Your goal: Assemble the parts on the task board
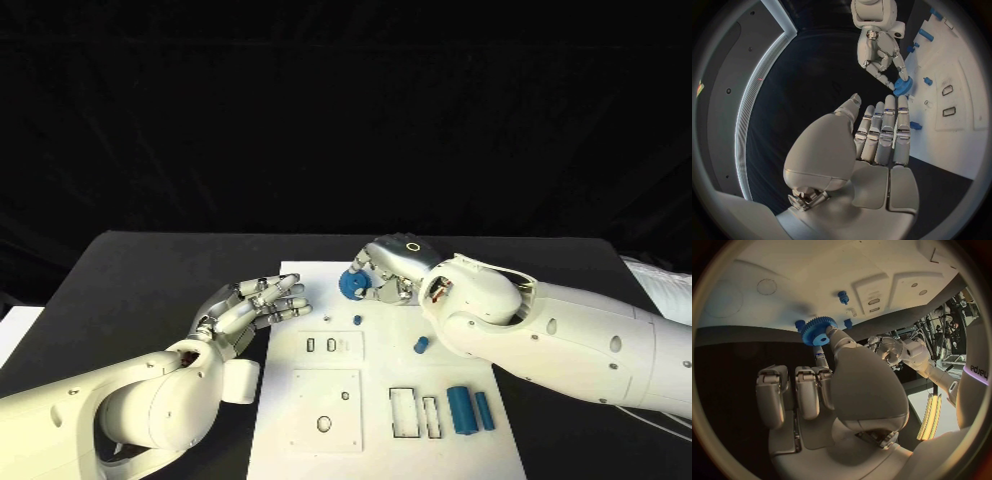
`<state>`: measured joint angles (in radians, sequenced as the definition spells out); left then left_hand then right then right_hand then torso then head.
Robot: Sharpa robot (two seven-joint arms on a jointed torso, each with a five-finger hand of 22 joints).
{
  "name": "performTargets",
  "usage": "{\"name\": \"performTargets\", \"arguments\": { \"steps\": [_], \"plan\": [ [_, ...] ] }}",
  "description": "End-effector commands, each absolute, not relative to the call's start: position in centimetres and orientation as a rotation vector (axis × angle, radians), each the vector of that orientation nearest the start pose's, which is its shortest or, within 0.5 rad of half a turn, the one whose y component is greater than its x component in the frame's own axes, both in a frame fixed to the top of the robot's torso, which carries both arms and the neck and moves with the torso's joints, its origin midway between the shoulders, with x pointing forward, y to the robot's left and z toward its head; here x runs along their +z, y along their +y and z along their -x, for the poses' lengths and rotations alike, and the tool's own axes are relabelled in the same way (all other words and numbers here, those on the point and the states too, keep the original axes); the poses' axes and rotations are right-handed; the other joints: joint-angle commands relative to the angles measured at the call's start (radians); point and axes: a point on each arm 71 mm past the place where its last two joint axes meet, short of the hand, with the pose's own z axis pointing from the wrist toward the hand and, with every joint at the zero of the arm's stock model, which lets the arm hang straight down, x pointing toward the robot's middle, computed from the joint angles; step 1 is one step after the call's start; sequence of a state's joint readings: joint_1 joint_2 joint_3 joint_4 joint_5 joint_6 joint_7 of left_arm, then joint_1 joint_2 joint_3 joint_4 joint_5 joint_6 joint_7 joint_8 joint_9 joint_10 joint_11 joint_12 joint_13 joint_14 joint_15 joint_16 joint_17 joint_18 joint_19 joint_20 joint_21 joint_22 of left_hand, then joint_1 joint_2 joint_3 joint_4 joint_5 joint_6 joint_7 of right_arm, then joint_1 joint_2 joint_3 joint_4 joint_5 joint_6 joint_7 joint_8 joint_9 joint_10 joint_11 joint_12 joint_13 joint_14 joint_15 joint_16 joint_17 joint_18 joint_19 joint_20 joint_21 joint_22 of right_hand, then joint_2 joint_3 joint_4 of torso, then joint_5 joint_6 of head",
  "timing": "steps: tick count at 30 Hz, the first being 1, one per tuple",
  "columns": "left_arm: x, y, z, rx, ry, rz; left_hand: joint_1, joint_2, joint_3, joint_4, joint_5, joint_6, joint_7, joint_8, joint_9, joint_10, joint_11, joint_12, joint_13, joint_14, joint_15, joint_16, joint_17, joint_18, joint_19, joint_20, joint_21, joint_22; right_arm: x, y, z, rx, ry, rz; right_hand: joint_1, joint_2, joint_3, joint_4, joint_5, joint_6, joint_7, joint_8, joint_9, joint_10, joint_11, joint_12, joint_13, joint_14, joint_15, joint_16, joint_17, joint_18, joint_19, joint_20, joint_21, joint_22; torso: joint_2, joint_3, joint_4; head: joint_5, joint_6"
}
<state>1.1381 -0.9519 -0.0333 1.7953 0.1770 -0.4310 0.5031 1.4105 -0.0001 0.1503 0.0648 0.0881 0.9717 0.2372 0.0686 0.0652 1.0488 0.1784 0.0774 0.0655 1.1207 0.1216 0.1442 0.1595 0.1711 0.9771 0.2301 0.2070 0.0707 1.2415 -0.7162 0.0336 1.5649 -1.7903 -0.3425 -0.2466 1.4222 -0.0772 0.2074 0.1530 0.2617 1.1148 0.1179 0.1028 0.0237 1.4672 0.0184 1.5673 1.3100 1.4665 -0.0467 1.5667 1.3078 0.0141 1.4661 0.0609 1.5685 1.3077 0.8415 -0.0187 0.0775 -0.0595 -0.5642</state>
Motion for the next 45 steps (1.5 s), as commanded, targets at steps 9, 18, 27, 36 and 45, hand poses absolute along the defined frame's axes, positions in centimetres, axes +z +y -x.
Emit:
{"name": "performTargets", "arguments": {
  "steps": [9,18,27,36,45],
  "plan": [
    [-17.8,19.0,-42.8,-1.663,1.329,1.313,0.010,-0.001,0.005,-0.007,-0.003,-0.007,-0.002,-0.003,-0.001,-0.009,-0.002,-0.002,-0.001,-0.003,0.002,-0.004,0.001,0.011,0.004,0.001,-0.006,-0.001,-13.6,-11.5,-49.5,0.523,1.411,0.422,-0.016,-0.003,0.029,0.014,-0.008,0.051,-0.028,0.002,0.089,0.104,-0.007,0.003,0.261,0.104,-0.008,0.004,0.263,-0.014,0.105,-0.007,0.002,0.263,0.000,0.0011,-0.0003,0.005,-0.004],
    [-17.8,18.9,-42.8,-1.665,1.329,1.313,0.010,-0.001,0.005,-0.007,-0.003,-0.007,-0.002,-0.003,-0.001,-0.009,-0.002,-0.002,-0.001,-0.003,0.002,-0.004,0.001,0.011,0.004,0.001,-0.006,-0.001,-14.2,-11.2,-50.4,0.494,1.435,0.423,-0.034,-0.010,0.041,0.009,-0.034,0.050,-0.026,-0.003,0.090,0.104,-0.005,0.003,0.261,0.104,-0.006,0.004,0.263,-0.014,0.105,-0.006,0.002,0.263,0.000,0.0016,-0.0014,0.011,-0.006],
    [-17.8,18.9,-42.8,-1.665,1.330,1.313,0.010,-0.001,0.005,-0.007,-0.003,-0.007,-0.002,-0.003,-0.001,-0.009,-0.002,-0.002,-0.001,-0.003,0.002,-0.004,0.001,0.011,0.004,0.001,-0.006,-0.001,-14.6,-10.8,-50.8,0.481,1.455,0.428,-0.096,-0.034,0.039,0.026,-0.137,0.016,-0.008,-0.031,0.081,0.104,0.010,0.003,0.261,0.104,0.006,0.004,0.263,-0.014,0.105,0.003,0.002,0.263,-0.001,0.0006,-0.0016,0.014,-0.009],
    [-17.8,18.9,-42.7,-1.665,1.331,1.313,0.010,-0.001,0.007,-0.008,-0.004,-0.008,-0.001,-0.003,0.000,-0.009,-0.002,-0.002,-0.001,-0.003,0.002,-0.005,0.002,0.011,0.004,0.001,-0.007,-0.001,-14.9,-11.1,-51.1,0.450,1.489,0.422,-0.257,-0.059,-0.005,0.139,-0.154,-0.061,0.017,-0.040,0.059,0.104,0.034,0.003,0.261,0.104,0.029,0.004,0.263,-0.014,0.105,0.027,0.002,0.263,-0.001,0.0005,-0.0025,0.014,-0.009],
    [-17.8,19.0,-42.7,-1.662,1.331,1.314,0.010,-0.002,0.007,-0.009,-0.004,-0.008,-0.001,-0.003,-0.001,-0.010,-0.001,-0.002,-0.002,-0.003,0.002,-0.006,0.002,0.011,0.004,0.001,-0.007,-0.001,-15.1,-11.3,-51.2,0.438,1.522,0.422,-0.346,0.008,-0.006,0.138,-0.045,-0.070,0.020,-0.038,0.055,0.104,0.038,0.003,0.261,0.104,0.032,0.004,0.263,-0.013,0.103,0.031,0.001,0.261,-0.001,0.0014,-0.0012,0.012,-0.007]
  ]
}}
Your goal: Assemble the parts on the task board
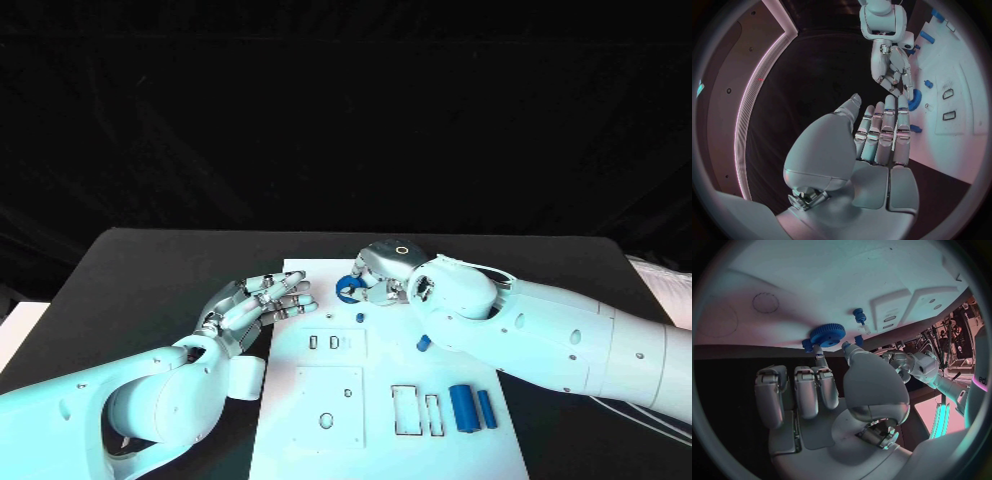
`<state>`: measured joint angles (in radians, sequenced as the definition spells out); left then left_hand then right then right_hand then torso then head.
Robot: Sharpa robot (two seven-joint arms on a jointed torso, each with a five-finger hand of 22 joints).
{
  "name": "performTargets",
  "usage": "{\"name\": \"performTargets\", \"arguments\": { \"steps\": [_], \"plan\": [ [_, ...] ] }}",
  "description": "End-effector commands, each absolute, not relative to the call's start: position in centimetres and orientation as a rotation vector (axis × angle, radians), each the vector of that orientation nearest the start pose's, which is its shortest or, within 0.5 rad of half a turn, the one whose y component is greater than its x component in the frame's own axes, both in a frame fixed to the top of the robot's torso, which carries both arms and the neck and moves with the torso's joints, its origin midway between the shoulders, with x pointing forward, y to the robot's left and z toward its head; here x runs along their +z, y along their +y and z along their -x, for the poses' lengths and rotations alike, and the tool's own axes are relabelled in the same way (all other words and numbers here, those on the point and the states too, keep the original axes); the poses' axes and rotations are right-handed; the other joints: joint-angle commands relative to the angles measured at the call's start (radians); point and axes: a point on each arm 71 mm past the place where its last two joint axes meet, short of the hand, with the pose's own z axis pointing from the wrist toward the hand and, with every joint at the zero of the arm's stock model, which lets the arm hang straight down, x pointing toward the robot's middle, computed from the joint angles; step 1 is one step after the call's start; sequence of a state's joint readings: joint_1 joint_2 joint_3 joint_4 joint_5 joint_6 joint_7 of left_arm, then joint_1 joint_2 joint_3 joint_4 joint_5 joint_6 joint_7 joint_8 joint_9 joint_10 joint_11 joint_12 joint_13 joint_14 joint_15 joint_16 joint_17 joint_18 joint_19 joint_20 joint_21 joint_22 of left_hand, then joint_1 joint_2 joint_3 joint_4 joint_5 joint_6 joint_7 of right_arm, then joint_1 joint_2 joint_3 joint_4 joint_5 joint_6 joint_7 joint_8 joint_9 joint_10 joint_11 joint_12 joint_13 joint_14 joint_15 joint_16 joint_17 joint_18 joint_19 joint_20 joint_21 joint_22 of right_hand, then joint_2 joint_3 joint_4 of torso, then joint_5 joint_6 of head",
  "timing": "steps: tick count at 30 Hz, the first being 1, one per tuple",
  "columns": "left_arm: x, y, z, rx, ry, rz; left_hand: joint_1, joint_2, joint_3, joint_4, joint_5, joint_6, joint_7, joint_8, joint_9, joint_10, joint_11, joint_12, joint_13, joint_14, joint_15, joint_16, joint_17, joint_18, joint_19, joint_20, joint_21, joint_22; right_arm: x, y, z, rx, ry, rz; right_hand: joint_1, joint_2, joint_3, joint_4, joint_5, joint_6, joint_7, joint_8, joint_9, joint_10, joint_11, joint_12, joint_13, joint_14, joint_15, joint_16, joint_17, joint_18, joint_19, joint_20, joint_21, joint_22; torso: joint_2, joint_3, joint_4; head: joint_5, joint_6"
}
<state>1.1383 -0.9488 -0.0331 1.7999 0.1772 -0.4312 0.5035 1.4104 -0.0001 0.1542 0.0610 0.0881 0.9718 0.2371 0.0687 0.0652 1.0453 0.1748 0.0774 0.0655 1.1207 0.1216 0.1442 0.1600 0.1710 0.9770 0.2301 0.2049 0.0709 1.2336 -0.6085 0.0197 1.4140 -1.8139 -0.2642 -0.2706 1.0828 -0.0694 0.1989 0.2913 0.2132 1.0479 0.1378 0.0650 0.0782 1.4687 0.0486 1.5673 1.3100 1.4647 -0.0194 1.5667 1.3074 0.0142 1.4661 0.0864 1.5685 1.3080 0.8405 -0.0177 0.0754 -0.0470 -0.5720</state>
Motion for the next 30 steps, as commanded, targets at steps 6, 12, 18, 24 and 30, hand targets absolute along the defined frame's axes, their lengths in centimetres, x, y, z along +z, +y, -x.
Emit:
{"name": "performTargets", "arguments": {
  "steps": [6,12,18,24,30],
  "plan": [
    [-17.8,19.0,-42.7,-1.659,1.329,1.314,0.009,-0.003,0.005,-0.006,-0.004,-0.011,0.000,-0.004,-0.001,-0.010,0.003,-0.003,-0.002,-0.004,0.003,-0.007,0.001,0.011,0.003,0.002,-0.006,-0.001,-15.3,-11.3,-51.2,0.424,1.546,0.422,-0.008,0.000,0.002,0.000,0.003,-0.001,0.000,0.000,0.001,0.102,0.007,0.003,0.261,0.106,0.005,0.004,0.263,-0.014,0.104,0.006,0.001,0.261,0.000,0.0007,0.0003,0.000,0.000],
    [-17.8,19.0,-42.7,-1.660,1.330,1.314,0.009,-0.003,0.005,-0.006,-0.004,-0.011,0.000,-0.004,-0.001,-0.010,0.003,-0.003,-0.002,-0.004,0.003,-0.007,0.001,0.011,0.003,0.002,-0.006,-0.001,-15.0,-11.4,-51.1,0.431,1.505,0.403,-0.008,-0.001,0.002,-0.001,0.003,-0.001,-0.001,0.001,0.001,0.102,0.007,0.003,0.261,0.106,0.005,0.004,0.263,-0.014,0.104,0.006,0.001,0.261,0.000,0.0007,0.0008,-0.001,0.001],
    [-17.8,19.0,-42.7,-1.659,1.330,1.314,0.009,-0.003,0.007,-0.008,-0.004,-0.012,0.000,-0.004,-0.001,-0.011,0.004,-0.003,-0.002,-0.004,0.003,-0.008,0.001,0.011,0.003,0.002,-0.006,-0.001,-14.5,-11.8,-50.8,0.457,1.436,0.372,-0.003,-0.006,0.001,-0.004,0.007,0.000,-0.001,0.000,0.001,0.102,0.007,0.003,0.261,0.106,0.005,0.004,0.263,-0.014,0.104,0.005,0.001,0.261,0.000,0.0010,0.0002,-0.001,0.003],
    [-17.8,19.0,-42.7,-1.659,1.329,1.314,0.009,-0.003,0.007,-0.008,-0.004,-0.012,0.000,-0.004,-0.001,-0.011,0.004,-0.003,-0.002,-0.004,0.003,-0.008,0.001,0.011,0.003,0.002,-0.006,-0.001,-13.6,-13.1,-49.9,0.522,1.335,0.309,0.005,-0.012,0.002,-0.006,0.016,0.003,-0.002,0.001,0.001,0.102,0.006,0.003,0.261,0.106,0.004,0.004,0.263,-0.014,0.104,0.005,0.001,0.261,0.000,0.0017,-0.0013,-0.001,0.006],
    [-17.8,19.1,-42.8,-1.658,1.328,1.314,0.009,-0.003,0.007,-0.008,-0.004,-0.012,0.000,-0.004,-0.001,-0.011,0.004,-0.003,-0.002,-0.004,0.003,-0.008,0.001,0.011,0.003,0.002,-0.006,-0.001,-12.9,-16.1,-49.0,0.585,1.355,0.191,0.008,-0.018,0.002,-0.006,0.018,0.008,-0.004,0.002,0.002,0.102,0.004,0.003,0.261,0.106,0.003,0.004,0.263,-0.014,0.105,0.005,0.002,0.262,-0.004,0.0037,-0.0071,-0.003,0.009]
  ]
}}
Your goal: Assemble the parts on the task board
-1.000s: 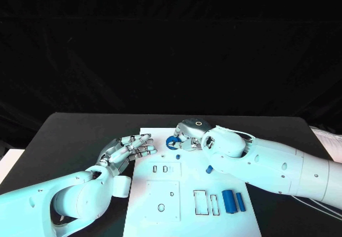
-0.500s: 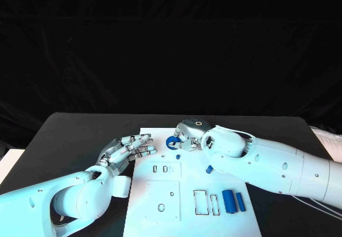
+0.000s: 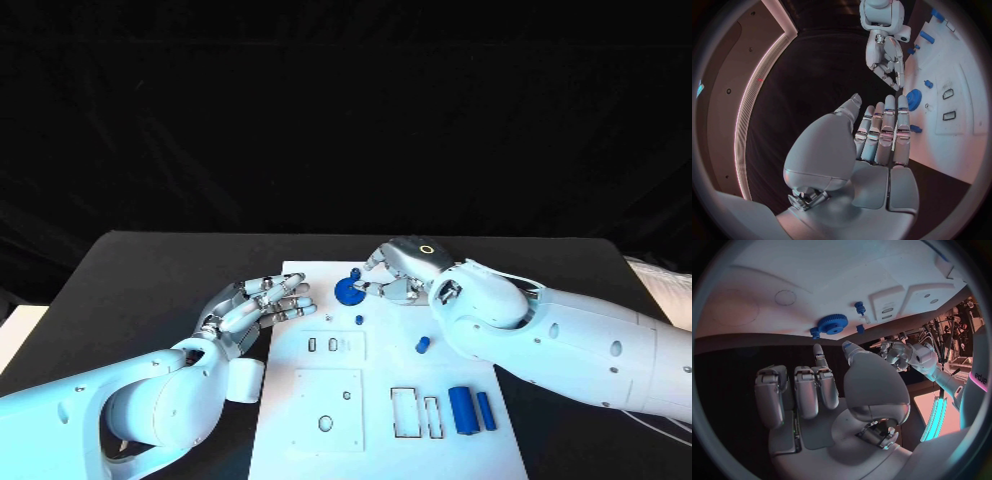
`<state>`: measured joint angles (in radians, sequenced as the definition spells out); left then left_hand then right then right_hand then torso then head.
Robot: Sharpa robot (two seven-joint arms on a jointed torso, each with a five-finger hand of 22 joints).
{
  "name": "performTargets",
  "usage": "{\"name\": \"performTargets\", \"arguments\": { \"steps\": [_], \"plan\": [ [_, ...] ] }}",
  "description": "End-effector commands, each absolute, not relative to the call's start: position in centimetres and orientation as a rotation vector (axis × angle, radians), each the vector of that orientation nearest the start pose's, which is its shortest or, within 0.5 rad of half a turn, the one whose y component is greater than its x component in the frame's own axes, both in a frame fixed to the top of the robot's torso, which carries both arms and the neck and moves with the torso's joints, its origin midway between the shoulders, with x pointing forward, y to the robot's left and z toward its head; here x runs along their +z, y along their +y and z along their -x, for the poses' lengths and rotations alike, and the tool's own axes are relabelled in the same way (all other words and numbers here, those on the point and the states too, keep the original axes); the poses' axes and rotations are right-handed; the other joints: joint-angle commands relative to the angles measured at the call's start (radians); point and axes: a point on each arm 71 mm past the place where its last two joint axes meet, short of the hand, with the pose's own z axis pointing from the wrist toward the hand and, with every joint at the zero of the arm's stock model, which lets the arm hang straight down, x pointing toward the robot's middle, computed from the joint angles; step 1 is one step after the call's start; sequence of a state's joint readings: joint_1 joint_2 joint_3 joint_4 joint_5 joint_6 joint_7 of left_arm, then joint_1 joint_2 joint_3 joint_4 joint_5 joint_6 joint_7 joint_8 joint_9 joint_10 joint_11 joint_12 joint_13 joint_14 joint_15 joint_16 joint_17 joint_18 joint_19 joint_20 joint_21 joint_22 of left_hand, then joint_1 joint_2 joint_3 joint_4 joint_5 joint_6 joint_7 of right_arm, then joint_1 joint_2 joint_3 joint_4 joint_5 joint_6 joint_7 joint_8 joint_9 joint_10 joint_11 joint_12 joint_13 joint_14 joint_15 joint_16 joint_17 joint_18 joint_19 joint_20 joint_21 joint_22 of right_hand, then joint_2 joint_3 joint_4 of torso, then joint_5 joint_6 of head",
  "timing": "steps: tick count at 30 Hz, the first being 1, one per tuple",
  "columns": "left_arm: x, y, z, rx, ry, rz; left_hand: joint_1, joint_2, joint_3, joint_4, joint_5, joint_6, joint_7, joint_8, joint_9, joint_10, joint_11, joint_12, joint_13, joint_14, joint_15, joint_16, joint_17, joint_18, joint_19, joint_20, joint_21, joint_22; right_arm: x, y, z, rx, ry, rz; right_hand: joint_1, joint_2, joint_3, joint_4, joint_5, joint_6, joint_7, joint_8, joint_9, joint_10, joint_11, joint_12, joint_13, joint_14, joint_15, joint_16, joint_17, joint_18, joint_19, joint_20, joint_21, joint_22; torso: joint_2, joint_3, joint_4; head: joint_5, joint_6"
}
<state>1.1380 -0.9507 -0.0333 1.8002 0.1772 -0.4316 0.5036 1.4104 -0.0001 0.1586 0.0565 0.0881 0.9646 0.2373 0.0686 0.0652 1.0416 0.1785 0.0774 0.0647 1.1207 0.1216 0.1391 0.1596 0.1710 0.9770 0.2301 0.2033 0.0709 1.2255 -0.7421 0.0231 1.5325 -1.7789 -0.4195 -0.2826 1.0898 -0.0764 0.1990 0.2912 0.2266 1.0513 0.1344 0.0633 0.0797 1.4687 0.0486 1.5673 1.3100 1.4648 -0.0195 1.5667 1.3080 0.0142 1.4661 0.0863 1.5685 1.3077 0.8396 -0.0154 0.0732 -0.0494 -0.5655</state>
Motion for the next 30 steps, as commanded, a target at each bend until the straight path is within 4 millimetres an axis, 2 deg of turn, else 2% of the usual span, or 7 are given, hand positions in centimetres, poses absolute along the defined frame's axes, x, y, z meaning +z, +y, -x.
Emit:
{"name": "performTargets", "arguments": {
  "steps": [1,6,10,13,18,25,30],
  "plan": [
    [-17.8,19.1,-42.8,-1.658,1.328,1.314,0.009,-0.003,0.002,-0.003,-0.004,-0.005,0.000,-0.004,-0.001,-0.008,0.000,-0.003,-0.001,-0.004,0.003,-0.002,0.002,0.011,0.003,0.002,-0.005,-0.002,-12.9,-16.8,-48.9,0.597,1.367,0.171,0.003,-0.013,0.002,-0.007,0.004,0.006,-0.001,0.004,0.001,0.102,0.004,0.003,0.261,0.106,0.003,0.004,0.263,-0.014,0.105,0.004,0.002,0.263,-0.003,0.0019,-0.0058,0.001,0.002],
    [-17.9,19.1,-42.8,-1.657,1.328,1.314,0.008,-0.004,0.003,-0.004,-0.004,-0.006,0.000,-0.004,-0.001,-0.009,0.000,-0.003,-0.001,-0.005,0.004,-0.003,0.002,0.011,0.003,0.002,-0.005,-0.002,-12.6,-20.1,-48.3,0.658,1.432,0.093,0.040,-0.022,0.009,-0.020,0.003,0.010,-0.002,0.003,0.001,0.102,0.002,0.003,0.261,0.106,0.001,0.004,0.263,-0.014,0.105,0.002,0.002,0.263,-0.007,0.0067,-0.0152,0.004,0.002],
    [-17.9,19.0,-42.8,-1.661,1.330,1.310,0.008,-0.004,0.003,-0.004,-0.004,-0.006,0.000,-0.004,-0.001,-0.009,0.000,-0.003,-0.001,-0.005,0.004,-0.003,0.002,0.011,0.003,0.002,-0.005,-0.002,-12.7,-22.8,-48.3,0.683,1.467,0.052,0.118,-0.036,0.025,-0.070,-0.006,0.012,-0.002,0.002,0.000,0.102,0.002,0.003,0.261,0.106,0.000,0.004,0.263,-0.014,0.105,0.001,0.002,0.263,-0.011,0.0095,-0.0228,-0.003,0.004],
    [-17.9,18.9,-42.8,-1.667,1.332,1.301,0.008,-0.004,0.003,-0.004,-0.004,-0.006,0.000,-0.004,-0.001,-0.009,0.000,-0.003,-0.001,-0.005,0.004,-0.003,0.002,0.011,0.003,0.002,-0.005,-0.002,-12.9,-24.7,-48.5,0.682,1.485,0.037,0.173,-0.052,0.027,-0.110,-0.035,0.011,0.001,0.001,-0.001,0.102,0.004,0.003,0.261,0.106,0.001,0.004,0.263,-0.014,0.105,0.001,0.002,0.263,-0.012,0.0133,-0.0279,0.004,0.004],
    [-17.9,18.7,-42.9,-1.676,1.336,1.293,0.008,-0.004,0.004,-0.005,-0.004,-0.006,0.001,-0.004,-0.001,-0.010,0.001,-0.003,-0.001,-0.005,0.004,-0.003,0.002,0.011,0.003,0.002,-0.006,-0.002,-13.1,-27.3,-48.9,0.658,1.504,0.019,0.229,-0.072,0.020,-0.153,-0.072,0.000,0.007,-0.001,-0.005,0.102,0.009,0.003,0.261,0.106,0.004,0.004,0.263,-0.014,0.105,0.004,0.002,0.263,-0.015,0.0202,-0.0314,0.002,0.005],
    [-17.9,18.7,-42.9,-1.678,1.337,1.291,0.008,-0.004,0.004,-0.005,-0.004,-0.006,0.001,-0.004,-0.001,-0.010,0.001,-0.003,-0.001,-0.005,0.004,-0.003,0.002,0.011,0.003,0.002,-0.006,-0.002,-13.6,-29.6,-49.6,0.625,1.531,-0.009,0.244,-0.084,0.005,-0.168,-0.077,-0.012,0.010,-0.002,-0.008,0.102,0.012,0.003,0.261,0.106,0.007,0.004,0.263,-0.014,0.105,0.006,0.002,0.263,-0.017,0.0277,-0.0344,-0.004,0.003],
    [-18.0,18.7,-42.9,-1.676,1.337,1.291,0.008,-0.004,0.004,-0.005,-0.004,-0.006,0.001,-0.004,-0.001,-0.010,0.001,-0.003,-0.001,-0.005,0.004,-0.003,0.002,0.011,0.003,0.002,-0.006,-0.002,-14.4,-30.6,-50.1,0.605,1.553,-0.028,0.243,-0.087,-0.008,-0.169,-0.069,-0.020,0.012,-0.002,-0.010,0.102,0.013,0.003,0.261,0.106,0.009,0.004,0.263,-0.014,0.105,0.008,0.002,0.263,-0.016,0.0285,-0.0324,-0.003,0.005]
  ]
}}
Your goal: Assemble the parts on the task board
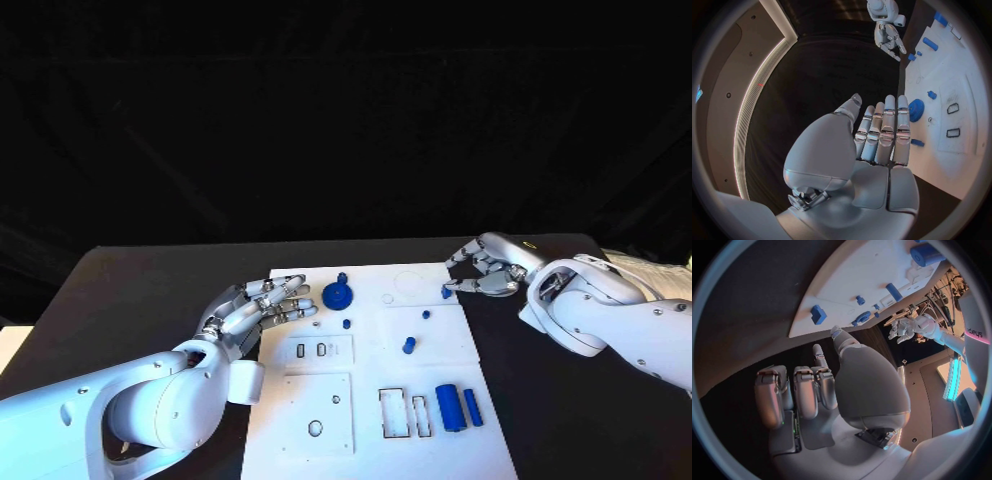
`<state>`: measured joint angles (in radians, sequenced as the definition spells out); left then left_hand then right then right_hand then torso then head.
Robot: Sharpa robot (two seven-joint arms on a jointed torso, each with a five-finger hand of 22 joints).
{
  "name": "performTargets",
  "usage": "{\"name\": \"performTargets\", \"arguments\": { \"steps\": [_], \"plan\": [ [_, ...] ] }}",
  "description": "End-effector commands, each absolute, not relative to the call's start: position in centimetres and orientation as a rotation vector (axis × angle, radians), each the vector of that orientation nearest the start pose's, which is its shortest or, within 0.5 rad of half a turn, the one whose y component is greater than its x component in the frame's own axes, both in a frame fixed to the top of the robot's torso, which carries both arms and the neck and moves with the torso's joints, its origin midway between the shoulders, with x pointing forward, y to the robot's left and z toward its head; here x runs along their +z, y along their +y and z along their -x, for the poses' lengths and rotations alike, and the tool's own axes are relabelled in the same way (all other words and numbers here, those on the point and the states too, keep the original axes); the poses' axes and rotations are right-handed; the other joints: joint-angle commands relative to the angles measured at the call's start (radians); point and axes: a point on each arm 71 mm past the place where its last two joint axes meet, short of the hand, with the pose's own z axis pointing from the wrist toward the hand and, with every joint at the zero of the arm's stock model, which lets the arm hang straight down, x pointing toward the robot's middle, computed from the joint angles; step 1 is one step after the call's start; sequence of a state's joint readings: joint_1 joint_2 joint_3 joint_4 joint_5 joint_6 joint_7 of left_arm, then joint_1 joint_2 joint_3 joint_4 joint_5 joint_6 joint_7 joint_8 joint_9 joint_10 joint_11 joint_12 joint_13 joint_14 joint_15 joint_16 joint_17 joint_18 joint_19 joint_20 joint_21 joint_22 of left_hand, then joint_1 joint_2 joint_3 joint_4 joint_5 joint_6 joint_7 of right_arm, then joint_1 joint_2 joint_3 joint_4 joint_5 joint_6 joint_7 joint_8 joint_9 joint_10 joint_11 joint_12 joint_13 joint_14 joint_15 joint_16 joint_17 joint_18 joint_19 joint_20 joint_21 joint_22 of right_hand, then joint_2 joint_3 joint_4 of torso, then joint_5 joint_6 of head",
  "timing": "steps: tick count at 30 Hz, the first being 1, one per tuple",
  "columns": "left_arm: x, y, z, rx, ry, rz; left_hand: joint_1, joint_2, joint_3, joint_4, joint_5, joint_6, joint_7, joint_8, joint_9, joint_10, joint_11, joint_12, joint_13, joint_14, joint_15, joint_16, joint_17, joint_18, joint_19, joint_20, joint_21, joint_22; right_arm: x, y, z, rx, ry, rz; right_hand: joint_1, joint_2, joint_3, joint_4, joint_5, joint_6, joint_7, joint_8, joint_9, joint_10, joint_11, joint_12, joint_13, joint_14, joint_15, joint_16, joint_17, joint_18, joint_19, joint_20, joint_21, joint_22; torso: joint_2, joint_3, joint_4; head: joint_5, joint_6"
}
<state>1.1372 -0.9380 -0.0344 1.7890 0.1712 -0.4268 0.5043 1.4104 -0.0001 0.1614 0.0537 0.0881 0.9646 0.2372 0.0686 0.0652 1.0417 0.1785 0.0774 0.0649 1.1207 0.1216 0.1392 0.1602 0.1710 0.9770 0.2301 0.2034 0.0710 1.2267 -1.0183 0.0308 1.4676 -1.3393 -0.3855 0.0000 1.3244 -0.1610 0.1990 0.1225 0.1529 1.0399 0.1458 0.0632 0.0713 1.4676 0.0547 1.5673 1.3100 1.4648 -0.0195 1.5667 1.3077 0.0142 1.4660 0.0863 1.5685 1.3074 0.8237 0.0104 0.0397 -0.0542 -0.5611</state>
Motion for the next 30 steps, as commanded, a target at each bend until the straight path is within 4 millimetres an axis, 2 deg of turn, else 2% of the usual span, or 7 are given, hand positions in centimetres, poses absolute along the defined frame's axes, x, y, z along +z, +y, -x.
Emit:
{"name": "performTargets", "arguments": {
  "steps": [1,4,8,17,24,30],
  "plan": [
    [-18.0,18.7,-42.9,-1.676,1.337,1.291,0.008,-0.004,0.002,-0.002,-0.004,-0.006,0.001,-0.004,-0.001,-0.010,0.001,-0.003,-0.002,-0.005,0.004,-0.004,0.001,0.011,0.003,0.002,-0.006,-0.002,-14.6,-30.7,-50.1,0.604,1.558,-0.029,0.009,-0.003,-0.010,0.000,0.005,-0.010,0.001,-0.002,-0.001,0.103,0.007,0.003,0.261,0.106,0.009,0.004,0.263,-0.014,0.105,0.008,0.002,0.263,0.001,0.0039,0.0008,0.002,0.000],
    [-18.0,18.7,-43.0,-1.673,1.337,1.292,0.008,-0.004,0.003,-0.003,-0.004,-0.006,0.001,-0.004,-0.001,-0.010,0.001,-0.003,-0.001,-0.005,0.004,-0.004,0.001,0.011,0.003,0.002,-0.006,-0.002,-14.9,-30.9,-50.2,0.601,1.567,-0.032,0.008,-0.004,-0.016,0.000,0.006,-0.012,0.001,-0.002,-0.001,0.103,0.008,0.003,0.261,0.106,0.010,0.004,0.263,-0.014,0.105,0.009,0.002,0.263,0.002,0.0067,0.0010,0.003,-0.002],
    [-18.1,18.7,-43.0,-1.670,1.336,1.292,0.008,-0.004,0.003,-0.003,-0.004,-0.006,0.001,-0.004,-0.001,-0.010,0.001,-0.003,-0.001,-0.005,0.004,-0.004,0.001,0.011,0.003,0.002,-0.006,-0.002,-15.2,-31.0,-50.2,0.599,1.578,-0.033,0.007,-0.005,-0.018,0.000,0.006,-0.013,0.001,-0.002,-0.001,0.103,0.008,0.003,0.261,0.106,0.010,0.004,0.263,-0.014,0.105,0.009,0.002,0.263,0.001,0.0036,0.0017,0.004,-0.006],
    [-18.2,18.8,-43.1,-1.667,1.336,1.294,0.008,-0.004,0.003,-0.003,-0.004,-0.006,0.001,-0.004,-0.001,-0.010,0.001,-0.003,-0.001,-0.005,0.004,-0.004,0.001,0.011,0.003,0.002,-0.006,-0.002,-15.7,-31.0,-50.3,0.599,1.589,-0.033,0.007,-0.005,-0.020,0.000,0.006,-0.013,0.001,-0.002,-0.001,0.103,0.008,0.003,0.261,0.106,0.010,0.004,0.263,-0.014,0.105,0.009,0.002,0.263,0.001,0.0022,0.0014,0.004,-0.010],
    [-18.2,18.8,-43.1,-1.667,1.337,1.294,0.008,-0.004,0.003,-0.003,-0.004,-0.006,0.001,-0.004,-0.001,-0.010,0.001,-0.003,-0.001,-0.005,0.004,-0.004,0.001,0.011,0.003,0.002,-0.006,-0.002,-16.0,-30.9,-50.6,0.601,1.592,-0.032,0.017,0.014,-0.024,-0.003,0.010,-0.001,-0.001,0.004,0.002,0.103,0.007,0.003,0.261,0.106,0.010,0.004,0.263,-0.014,0.105,0.010,0.002,0.263,0.000,0.0001,0.0030,0.005,-0.013],
    [-18.2,18.8,-43.1,-1.667,1.337,1.294,0.008,-0.004,0.003,-0.003,-0.004,-0.006,0.001,-0.004,-0.001,-0.010,0.001,-0.003,-0.001,-0.005,0.004,-0.004,0.001,0.011,0.003,0.002,-0.006,-0.002,-16.3,-30.6,-50.7,0.607,1.601,-0.029,0.025,0.026,-0.025,-0.007,0.011,0.011,-0.003,0.007,0.004,0.103,0.005,0.003,0.261,0.106,0.008,0.004,0.263,-0.014,0.105,0.009,0.002,0.263,-0.001,0.0004,0.0018,0.008,-0.015]
  ]
}}
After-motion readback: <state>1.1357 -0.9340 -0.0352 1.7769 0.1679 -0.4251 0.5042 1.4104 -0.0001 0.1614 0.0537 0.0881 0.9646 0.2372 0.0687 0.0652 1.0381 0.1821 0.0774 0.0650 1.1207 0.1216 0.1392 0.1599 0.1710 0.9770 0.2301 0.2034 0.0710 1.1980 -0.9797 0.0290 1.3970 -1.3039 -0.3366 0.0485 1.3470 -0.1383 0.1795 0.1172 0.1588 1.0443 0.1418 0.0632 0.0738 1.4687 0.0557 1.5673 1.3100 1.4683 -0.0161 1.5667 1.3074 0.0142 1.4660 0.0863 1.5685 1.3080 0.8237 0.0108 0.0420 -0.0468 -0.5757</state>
